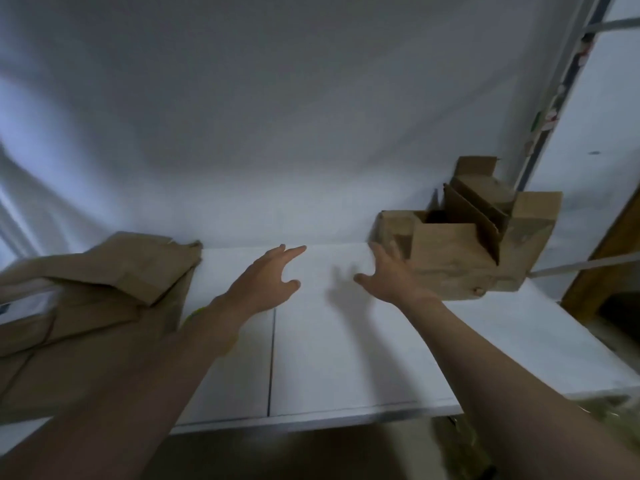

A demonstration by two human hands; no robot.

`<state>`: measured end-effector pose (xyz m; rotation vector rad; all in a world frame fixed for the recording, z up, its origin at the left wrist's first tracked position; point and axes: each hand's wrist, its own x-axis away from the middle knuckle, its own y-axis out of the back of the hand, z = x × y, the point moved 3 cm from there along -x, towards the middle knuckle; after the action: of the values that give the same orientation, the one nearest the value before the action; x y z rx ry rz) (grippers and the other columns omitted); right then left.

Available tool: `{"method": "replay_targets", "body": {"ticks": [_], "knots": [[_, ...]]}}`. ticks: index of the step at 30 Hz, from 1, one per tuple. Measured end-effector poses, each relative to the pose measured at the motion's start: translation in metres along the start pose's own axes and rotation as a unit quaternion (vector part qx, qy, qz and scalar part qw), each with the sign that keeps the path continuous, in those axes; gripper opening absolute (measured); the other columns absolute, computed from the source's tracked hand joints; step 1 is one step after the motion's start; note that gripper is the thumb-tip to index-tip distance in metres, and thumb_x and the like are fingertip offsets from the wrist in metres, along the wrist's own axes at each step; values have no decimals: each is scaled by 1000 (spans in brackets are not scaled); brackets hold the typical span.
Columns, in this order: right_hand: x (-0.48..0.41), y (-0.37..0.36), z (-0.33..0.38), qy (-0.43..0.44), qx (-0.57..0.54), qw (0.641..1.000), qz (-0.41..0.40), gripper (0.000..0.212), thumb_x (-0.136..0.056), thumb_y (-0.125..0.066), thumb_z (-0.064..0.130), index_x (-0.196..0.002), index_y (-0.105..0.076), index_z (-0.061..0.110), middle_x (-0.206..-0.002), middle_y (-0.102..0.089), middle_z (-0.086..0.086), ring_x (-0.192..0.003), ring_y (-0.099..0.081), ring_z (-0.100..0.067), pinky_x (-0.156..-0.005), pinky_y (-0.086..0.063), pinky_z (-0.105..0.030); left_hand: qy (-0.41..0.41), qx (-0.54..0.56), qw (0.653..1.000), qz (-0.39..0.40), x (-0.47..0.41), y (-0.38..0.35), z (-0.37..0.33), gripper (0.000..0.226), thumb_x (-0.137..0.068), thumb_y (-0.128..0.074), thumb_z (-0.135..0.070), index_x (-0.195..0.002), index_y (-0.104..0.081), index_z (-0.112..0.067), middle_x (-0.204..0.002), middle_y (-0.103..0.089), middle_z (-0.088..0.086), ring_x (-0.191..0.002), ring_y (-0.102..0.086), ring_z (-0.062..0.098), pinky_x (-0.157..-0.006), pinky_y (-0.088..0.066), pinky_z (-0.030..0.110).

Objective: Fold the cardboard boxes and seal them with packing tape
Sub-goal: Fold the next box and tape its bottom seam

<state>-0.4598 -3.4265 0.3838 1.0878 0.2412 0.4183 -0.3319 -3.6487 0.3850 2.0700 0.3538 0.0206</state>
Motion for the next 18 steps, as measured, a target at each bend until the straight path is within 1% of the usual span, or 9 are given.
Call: {"method": "replay_targets", "body": {"ticks": [1,3,5,7,8,10,12,15,18], "knots": [[1,-4,21,17,8,1000,5,87,-92,-62,53,-160,-14,30,-169,-3,-11,-154,-9,-40,-122,-20,-50,12,-9,1000,-4,9,13,15,72,-92,-63,-33,-152,-29,-51,-166,-23,0,-152,-21,16,-122,-24,38],[5,-17,62,47,15,999,22,84,-93,-62,52,-160,-15,31,-169,-3,-8,-152,-12,-43,-121,-22,-52,39,-28,999,-5,29,36,44,73,-90,-62,-36,-152,-28,-50,-166,-24,2,-153,-20,17,-122,-23,38],[9,-34,97,78,12,996,41,84,-94,-63,50,-161,-16,31,-170,-4,-5,-150,-16,-44,-119,-25,-53,63,-31,998,0,47,56,72,77,-80,-58,-44,-151,-28,-51,-165,-26,4,-153,-20,18,-121,-24,37],[12,-55,129,112,6,992,65,85,-93,-65,50,-161,-18,31,-170,-5,-5,-151,-17,-42,-120,-23,-51,85,-25,996,-4,63,72,104,85,-71,-55,-46,-153,-32,-44,-163,-31,7,-150,-28,22,-119,-30,39],[14,-67,145,130,-1,988,82,85,-92,-67,50,-160,-19,32,-170,-6,-5,-152,-17,-41,-121,-21,-50,88,-27,996,-8,71,78,119,87,-70,-55,-44,-154,-33,-39,-162,-32,7,-148,-31,24,-118,-32,40],[18,-95,173,163,-9,979,122,87,-90,-69,52,-160,-22,33,-170,-6,-5,-152,-16,-39,-122,-20,-48,84,-39,996,-6,84,84,150,86,-71,-55,-33,-154,-35,-33,-163,-31,7,-149,-31,25,-118,-34,43],[20,-123,196,192,-3,969,155,89,-87,-72,53,-159,-23,34,-169,-7,-6,-152,-15,-38,-123,-20,-48,79,-77,994,8,97,85,174,80,-78,-57,-21,-154,-36,-30,-162,-32,7,-147,-32,29,-113,-39,47],[19,-162,223,227,27,953,198,96,-82,-76,54,-158,-22,34,-168,-12,-6,-151,-18,-38,-121,-23,-50,78,-137,988,-1,105,91,205,74,-82,-59,-11,-152,-39,-24,-156,-37,8,-144,-33,31,-107,-43,50],[19,-189,244,236,69,941,231,108,-73,-82,59,-158,-20,37,-166,-14,-1,-149,-17,-38,-118,-27,-56,116,-212,970,9,101,102,238,70,-88,-58,-10,-151,-35,-27,-164,-19,6,-151,-17,32,-107,-43,53]]}}
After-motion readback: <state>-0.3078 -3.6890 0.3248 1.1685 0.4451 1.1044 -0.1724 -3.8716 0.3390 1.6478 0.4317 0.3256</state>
